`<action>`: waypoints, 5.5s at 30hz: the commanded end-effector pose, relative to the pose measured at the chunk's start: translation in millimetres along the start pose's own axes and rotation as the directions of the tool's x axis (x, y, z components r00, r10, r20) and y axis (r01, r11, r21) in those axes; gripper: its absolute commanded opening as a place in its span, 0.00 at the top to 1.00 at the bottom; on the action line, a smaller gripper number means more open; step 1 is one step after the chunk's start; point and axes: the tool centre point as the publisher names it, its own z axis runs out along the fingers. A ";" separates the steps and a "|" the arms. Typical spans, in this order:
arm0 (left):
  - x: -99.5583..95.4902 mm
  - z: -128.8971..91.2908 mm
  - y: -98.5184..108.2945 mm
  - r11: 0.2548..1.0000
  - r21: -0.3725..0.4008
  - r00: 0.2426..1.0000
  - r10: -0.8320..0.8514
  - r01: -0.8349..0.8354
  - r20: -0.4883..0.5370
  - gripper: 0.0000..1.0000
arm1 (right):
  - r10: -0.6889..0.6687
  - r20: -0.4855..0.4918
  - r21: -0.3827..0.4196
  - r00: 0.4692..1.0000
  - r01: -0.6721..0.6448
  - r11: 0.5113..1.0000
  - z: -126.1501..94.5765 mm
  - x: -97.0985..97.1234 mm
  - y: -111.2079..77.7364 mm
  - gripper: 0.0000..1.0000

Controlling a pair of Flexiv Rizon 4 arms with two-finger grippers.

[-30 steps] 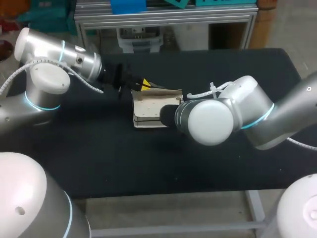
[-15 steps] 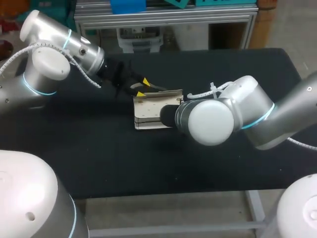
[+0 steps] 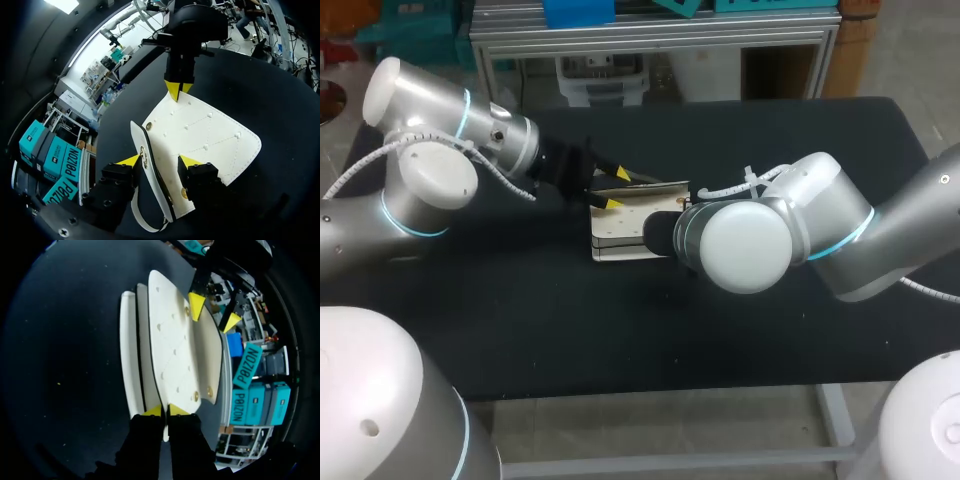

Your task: Pick up the bag, open it, inspect its contents, close it, and place it on the opposite side

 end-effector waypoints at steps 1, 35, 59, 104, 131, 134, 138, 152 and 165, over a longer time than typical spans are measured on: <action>-1.7 15.2 5.6 1.000 -0.009 1.000 -0.005 0.005 0.018 0.53 | 0.001 0.017 -0.014 1.000 0.000 1.000 0.5 4.0 -3.3 1.00; -26.1 30.0 34.4 0.987 -0.042 0.984 -0.160 0.157 -0.074 1.00 | 0.001 0.017 -0.014 1.000 0.000 1.000 0.5 4.0 -3.3 1.00; -28.3 13.5 22.4 0.957 -0.034 0.954 -0.291 0.289 -0.069 1.00 | 0.039 0.066 -0.046 0.997 -0.036 0.998 -36.8 -23.0 -9.7 0.00; -63.6 -12.9 1.2 0.875 0.023 0.865 -0.481 0.483 0.140 1.00 | -0.093 -0.097 -0.069 0.991 0.087 0.994 -73.9 -103.5 -16.5 1.00; -89.7 -38.4 -54.9 0.893 0.015 0.882 -0.447 0.450 0.146 1.00 | -0.095 -0.022 -0.110 0.995 0.092 0.990 -66.9 -129.5 -9.0 1.00; -93.3 -41.1 -58.3 0.891 0.022 0.882 -0.451 0.453 0.138 1.00 | -0.094 -0.021 -0.119 0.995 0.091 0.989 -63.8 -131.8 -8.6 1.00; -96.1 -43.2 -64.6 0.894 0.011 0.884 -0.444 0.448 0.147 1.00 | -0.086 -0.022 -0.136 0.996 0.083 0.987 -59.1 -135.0 -7.7 1.00; -96.6 -49.2 -76.0 0.892 0.040 0.882 -0.452 0.451 0.132 1.00 | -0.093 -0.068 -0.185 0.993 0.079 0.980 -21.4 -133.1 9.1 1.00; -100.1 -50.9 -76.9 0.883 0.060 0.869 -0.468 0.465 0.162 1.00 | -0.131 -0.108 -0.194 0.985 0.109 0.975 -17.5 -109.1 11.9 1.00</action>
